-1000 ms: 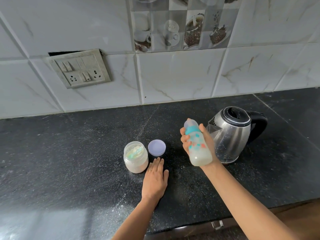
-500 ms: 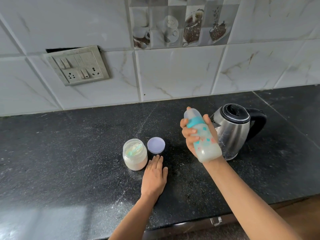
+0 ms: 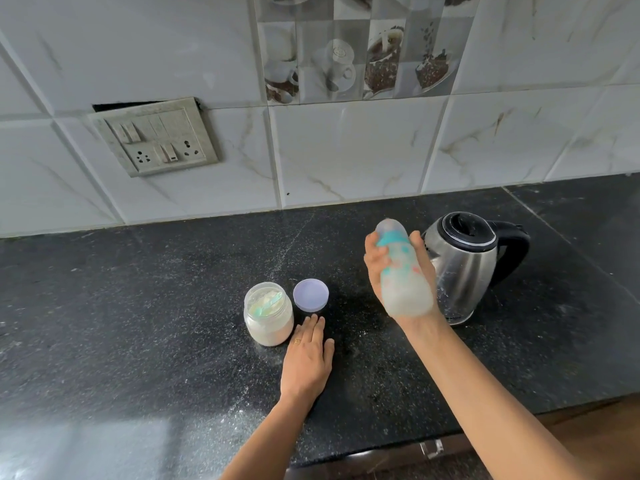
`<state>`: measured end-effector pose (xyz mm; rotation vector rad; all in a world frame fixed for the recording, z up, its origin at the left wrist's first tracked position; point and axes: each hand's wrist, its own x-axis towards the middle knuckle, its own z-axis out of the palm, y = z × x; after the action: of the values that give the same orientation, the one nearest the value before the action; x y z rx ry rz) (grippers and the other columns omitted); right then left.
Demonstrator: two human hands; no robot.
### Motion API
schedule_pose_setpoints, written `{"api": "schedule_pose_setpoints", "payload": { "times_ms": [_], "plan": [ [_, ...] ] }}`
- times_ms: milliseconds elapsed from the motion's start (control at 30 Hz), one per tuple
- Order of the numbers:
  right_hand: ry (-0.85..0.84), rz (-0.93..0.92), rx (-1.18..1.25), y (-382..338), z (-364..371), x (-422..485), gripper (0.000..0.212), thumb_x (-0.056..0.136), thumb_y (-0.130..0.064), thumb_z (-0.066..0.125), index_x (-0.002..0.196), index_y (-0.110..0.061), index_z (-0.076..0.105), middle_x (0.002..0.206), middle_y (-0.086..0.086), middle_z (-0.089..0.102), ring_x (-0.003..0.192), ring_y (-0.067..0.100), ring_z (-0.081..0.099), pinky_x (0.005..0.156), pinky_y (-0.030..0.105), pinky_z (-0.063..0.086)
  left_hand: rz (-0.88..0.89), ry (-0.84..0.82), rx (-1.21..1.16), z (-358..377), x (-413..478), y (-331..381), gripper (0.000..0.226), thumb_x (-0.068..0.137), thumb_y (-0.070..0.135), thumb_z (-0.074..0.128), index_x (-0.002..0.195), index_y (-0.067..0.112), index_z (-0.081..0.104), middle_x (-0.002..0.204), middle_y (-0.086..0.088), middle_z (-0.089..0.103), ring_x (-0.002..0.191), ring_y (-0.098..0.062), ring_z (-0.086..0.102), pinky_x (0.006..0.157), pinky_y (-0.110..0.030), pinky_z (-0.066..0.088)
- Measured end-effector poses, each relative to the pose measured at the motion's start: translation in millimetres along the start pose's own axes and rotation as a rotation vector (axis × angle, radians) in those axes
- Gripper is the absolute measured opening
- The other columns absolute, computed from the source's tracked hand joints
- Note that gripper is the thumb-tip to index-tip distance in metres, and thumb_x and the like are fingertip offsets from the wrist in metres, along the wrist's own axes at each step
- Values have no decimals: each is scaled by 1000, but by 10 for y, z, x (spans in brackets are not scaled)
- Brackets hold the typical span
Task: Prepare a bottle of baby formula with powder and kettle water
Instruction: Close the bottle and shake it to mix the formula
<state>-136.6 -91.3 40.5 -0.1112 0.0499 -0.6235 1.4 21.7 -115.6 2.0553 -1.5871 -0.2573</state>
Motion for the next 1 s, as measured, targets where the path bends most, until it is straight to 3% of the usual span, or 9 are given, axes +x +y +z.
{"api": "schedule_pose_setpoints", "payload": {
  "times_ms": [133,233,333,400,500,600,833,933,1000],
  "plan": [
    [-24,-57,-271,34,85,-1,49,84,-28,69,126,-12,49,105,19,59,74,26,61,61,35,56,-4,-5,-3,5,11,-8,49,99,32,38,144,12,35,151,-6,33,142,-17,22,114,-23,5],
    [-9,-14,-114,-28,-40,4,60,73,-24,80,121,-5,48,101,17,63,76,28,65,64,38,58,-9,-9,-6,0,-3,-6,50,99,33,37,144,12,34,151,-5,32,142,-17,22,114,-23,5],
    [-19,-22,-276,9,-17,22,49,87,-29,66,130,-15,47,107,19,58,77,27,61,65,35,56,-1,-8,-10,-3,7,-2,50,99,32,37,144,12,34,151,-6,32,142,-17,22,115,-24,7],
    [28,-29,-295,28,27,26,55,81,-27,73,127,-13,47,103,19,60,74,27,63,61,35,57,-5,-9,-3,0,11,-9,50,99,32,37,144,11,34,151,-6,33,142,-18,22,115,-26,8],
    [2,17,-53,-33,-76,14,62,74,-23,79,123,-6,45,100,19,63,75,30,65,62,39,58,-8,-17,-8,-1,2,-7,50,100,32,36,145,12,33,152,-5,31,142,-17,21,116,-26,7],
    [-17,-3,-243,-36,-95,14,47,89,-29,62,132,-15,47,108,20,56,76,27,60,62,34,55,-4,-12,-16,-6,10,-2,50,100,32,36,145,12,33,152,-5,31,142,-17,20,115,-25,6],
    [-57,31,-279,-64,-213,26,46,87,-32,65,127,-11,54,107,17,58,77,24,60,65,32,56,-7,-19,-15,9,13,-13,50,99,33,36,145,13,33,152,-4,31,142,-16,20,116,-25,7],
    [36,-55,-421,-14,-159,45,57,70,-29,81,120,-19,59,100,12,60,68,21,61,56,31,55,-3,-21,-5,13,22,-20,50,99,33,36,145,13,33,152,-5,31,142,-16,20,116,-26,7],
    [91,-60,-224,-35,-214,36,76,57,-24,90,123,-12,55,102,11,61,71,22,65,58,33,58,-7,-22,-4,14,14,-18,50,99,33,36,145,13,33,152,-5,32,142,-16,20,116,-26,7]
  ]
}}
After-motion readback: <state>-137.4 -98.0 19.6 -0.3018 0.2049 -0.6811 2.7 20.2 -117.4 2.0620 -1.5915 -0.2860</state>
